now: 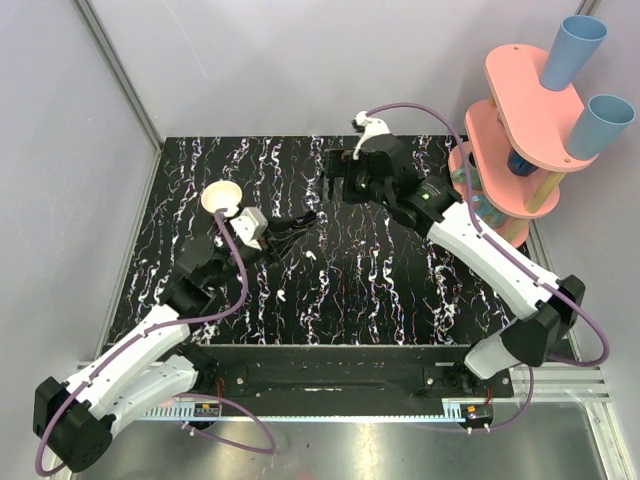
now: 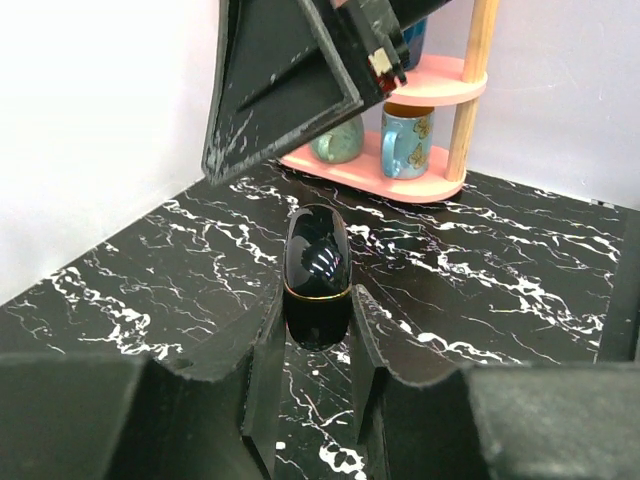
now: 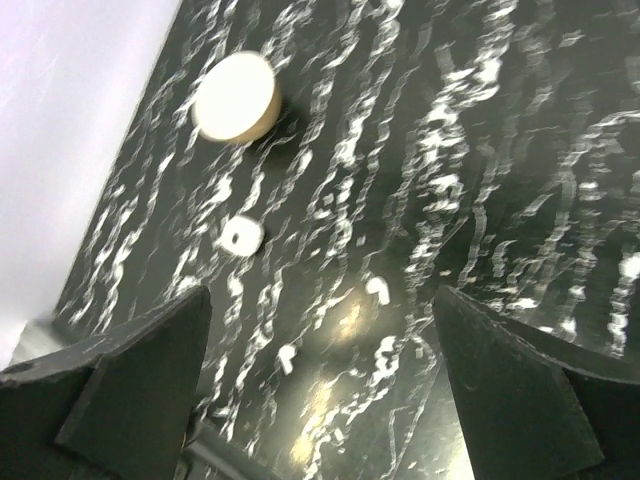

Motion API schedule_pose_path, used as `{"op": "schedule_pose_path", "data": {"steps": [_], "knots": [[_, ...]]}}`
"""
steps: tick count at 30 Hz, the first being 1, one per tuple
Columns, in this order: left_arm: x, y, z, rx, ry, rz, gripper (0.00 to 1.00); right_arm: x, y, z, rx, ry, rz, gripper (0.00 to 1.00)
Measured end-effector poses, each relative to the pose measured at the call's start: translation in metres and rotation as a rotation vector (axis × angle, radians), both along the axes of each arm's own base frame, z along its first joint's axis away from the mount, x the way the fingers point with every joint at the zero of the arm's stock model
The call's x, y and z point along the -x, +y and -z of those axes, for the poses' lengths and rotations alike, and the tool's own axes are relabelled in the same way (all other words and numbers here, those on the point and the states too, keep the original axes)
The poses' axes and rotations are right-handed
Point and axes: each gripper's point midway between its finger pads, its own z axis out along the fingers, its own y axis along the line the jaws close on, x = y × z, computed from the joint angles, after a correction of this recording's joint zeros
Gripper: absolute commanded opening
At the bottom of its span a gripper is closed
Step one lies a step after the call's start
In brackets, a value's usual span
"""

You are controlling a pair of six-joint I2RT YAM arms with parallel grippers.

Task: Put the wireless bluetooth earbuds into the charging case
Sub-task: Close the charging case with the earbuds, then place the charging case with the earbuds at the center of the board.

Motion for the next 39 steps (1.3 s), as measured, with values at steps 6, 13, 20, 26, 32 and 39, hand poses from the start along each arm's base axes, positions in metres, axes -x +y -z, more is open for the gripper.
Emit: {"op": "schedule_pose_path", "data": {"steps": [6,13,20,26,32,39], "knots": [[-0.006,-0.019,0.003,-0.053,0.126,0.072,0.0,-0.009,-0.068,-0.018,0.027,-0.147,0.297,1.0],[-0.006,-0.047,0.034,-0.082,0.333,0.201,0.0,-0.006,-0.126,-0.062,-0.042,-0.284,0.48,1.0],[-0.018,-0.073,0.061,-0.067,0.551,0.243,0.0,-0.01,-0.147,-0.043,-0.002,-0.263,0.549,1.0],[-0.023,-0.105,0.097,-0.065,0.765,0.247,0.0,-0.005,-0.158,-0.036,0.001,-0.25,0.571,1.0],[-0.029,-0.137,0.141,-0.096,0.95,0.235,0.0,0.002,-0.165,-0.041,-0.024,-0.259,0.585,1.0],[-0.044,-0.155,0.191,-0.123,1.103,0.199,0.01,0.008,-0.183,-0.052,-0.052,-0.284,0.66,1.0]]}}
